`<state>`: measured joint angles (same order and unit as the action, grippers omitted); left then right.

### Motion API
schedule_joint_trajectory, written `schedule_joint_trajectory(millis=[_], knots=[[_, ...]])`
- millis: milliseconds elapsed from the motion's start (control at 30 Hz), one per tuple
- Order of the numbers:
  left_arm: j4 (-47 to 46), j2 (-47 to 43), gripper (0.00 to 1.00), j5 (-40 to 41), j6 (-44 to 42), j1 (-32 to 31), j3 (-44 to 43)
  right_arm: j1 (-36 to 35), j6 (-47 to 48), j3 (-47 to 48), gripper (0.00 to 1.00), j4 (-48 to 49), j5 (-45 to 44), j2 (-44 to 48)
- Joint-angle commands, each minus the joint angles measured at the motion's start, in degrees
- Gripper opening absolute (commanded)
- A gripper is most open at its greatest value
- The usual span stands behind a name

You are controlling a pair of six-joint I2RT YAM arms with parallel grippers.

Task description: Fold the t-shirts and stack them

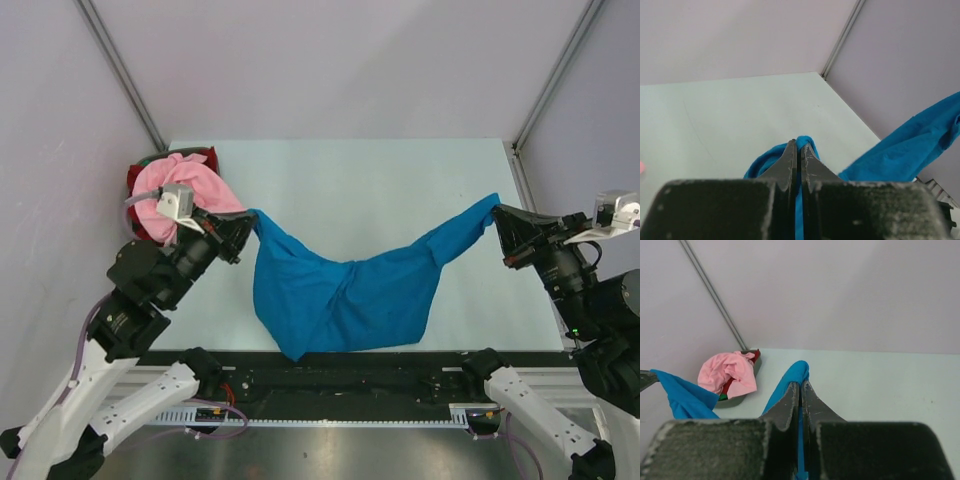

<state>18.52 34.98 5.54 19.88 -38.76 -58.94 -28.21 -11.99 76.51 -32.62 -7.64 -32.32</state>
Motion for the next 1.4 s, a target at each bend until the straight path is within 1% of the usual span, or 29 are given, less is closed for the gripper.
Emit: schedule_joint_trajectory(millis=[0,33,67,133,167,200,233,267,300,333,367,400,467,500,533,567,600,633,667,700,733,767,800,833,900,933,1033,1200,1367], knots=[[-2.53,8.67,0.0,0.96,-1.59,0.18,-7.13,0.43,0.83,2.93,0.0,6.16,0.69,0.24],[-2.09,12.01,0.0,2.53,-1.95,0.09,-9.33,0.52,0.83,3.73,0.0,6.51,0.96,-2.03],[-0.44,20.04,0.0,3.59,-2.04,0.18,-11.7,0.87,0.3,4.6,0.0,6.26,0.79,-3.53],[1.77,29.66,0.0,6.13,-2.22,1.23,-21.18,1.05,-0.23,7.59,0.0,4.77,-0.35,-9.48],[5.87,40.41,0.0,5.97,-1.17,2.37,-25.4,1.22,-0.75,8.56,0.0,3.89,-2.01,-11.61],[8.52,46.52,0.0,3.36,1.37,4.03,-35.27,1.05,-0.76,10.57,0.0,1.53,-4.47,-14.5],[16.29,52.93,0.0,2.64,3.39,7.27,-41.11,0.96,-0.41,12.16,0.0,-0.32,-10.49,-17.31],[20.02,65.7,0.0,0.2,5.24,8.6,-46.83,0.61,-0.14,14.09,0.0,-2.77,-14.12,-23.96],[23.28,71.92,0.0,-1.48,6.74,9.75,-56.98,-0.78,-0.4,15.93,0.0,-5.84,-18.07,-27.24],[26.62,77.72,0.0,-2.11,7.27,10.8,-61.51,-1.49,-0.49,18.13,0.0,-10.66,-24.9,-30.15],[32.13,87.96,0.0,-1.59,7.11,10.73,-65.48,-1.67,-0.84,18.32,0.0,-12.45,-27.32,-34.87],[34.45,92.15,0.0,-0.28,6.49,10.47,-70.82,-1.68,-2.41,17.89,0.0,-13.77,-28.65,-36.23],[36.41,99.89,0.01,2.36,6.05,9.59,-72.11,-1.94,-3.57,13.61,0.0,-14.41,-30.07,-36.94],[35.97,101.23,0.05,3.85,6.22,9.41,-70.11,-1.94,-3.83,11.49,0.0,-11.88,-30.24,-35.64],[33.97,102.21,0.29,4.39,6.31,9.32,-68.43,-1.85,-4.61,9.82,0.0,-11.07,-30.85,-35.1],[33.69,102.22,0.42,4.74,6.66,9.32,-66.94,-1.85,-4.71,7.8,0.0,-10.54,-31.47,-35.1],[34.38,101.87,0.49,7.0,8.06,9.23,-65.1,-1.68,-4.54,7.52,0.0,-10.71,-32.17,-35.88],[34.65,98.91,0.74,8.16,8.77,8.97,-63.68,-1.42,-3.93,7.34,0.0,-10.88,-33.65,-36.5],[33.87,96.09,0.86,9.56,9.64,8.45,-61.58,-1.15,-3.48,7.25,0.0,-11.15,-34.1,-37.2],[32.03,92.23,0.97,10.1,10.09,6.53,-54.25,-0.8,-3.57,7.25,0.0,-11.24,-34.63,-37.64],[25.84,82.62,1.0,9.58,9.83,5.12,-49.48,-0.19,-3.74,6.9,0.0,-11.15,-34.55,-37.47],[22.82,77.74,1.0,9.75,9.39,3.36,-44.65,0.08,-3.83,6.29,0.0,-10.63,-34.11,-37.12],[20.87,73.17,1.0,10.62,10.0,-0.48,-37.12,0.26,-3.92,5.33,0.0,-9.66,-33.67,-36.77],[19.37,65.64,1.0,11.76,10.7,-2.44,-34.17,0.61,-4.09,4.97,0.0,-9.22,-33.06,-36.59],[18.31,59.62,1.0,11.16,13.68,-7.61,-26.45,0.96,-4.36,4.7,0.0,-8.95,-32.18,-36.76],[17.95,55.15,1.0,11.77,14.57,-9.21,-24.23,1.22,-4.45,4.79,0.0,-8.86,-31.91,-36.77],[17.6,48.63,1.0,15.19,18.26,-15.45,-17.1,0.87,-4.45,4.7,0.0,-8.42,-31.65,-36.68],[16.81,46.93,1.0,15.12,20.37,-20.99,-10.77,0.78,-4.97,4.79,0.0,-8.6,-31.03,-36.24],[12.77,53.77,1.0,12.3,19.23,-25.3,-9.88,0.87,-5.59,4.61,0.0,-9.83,-31.12,-35.8]])
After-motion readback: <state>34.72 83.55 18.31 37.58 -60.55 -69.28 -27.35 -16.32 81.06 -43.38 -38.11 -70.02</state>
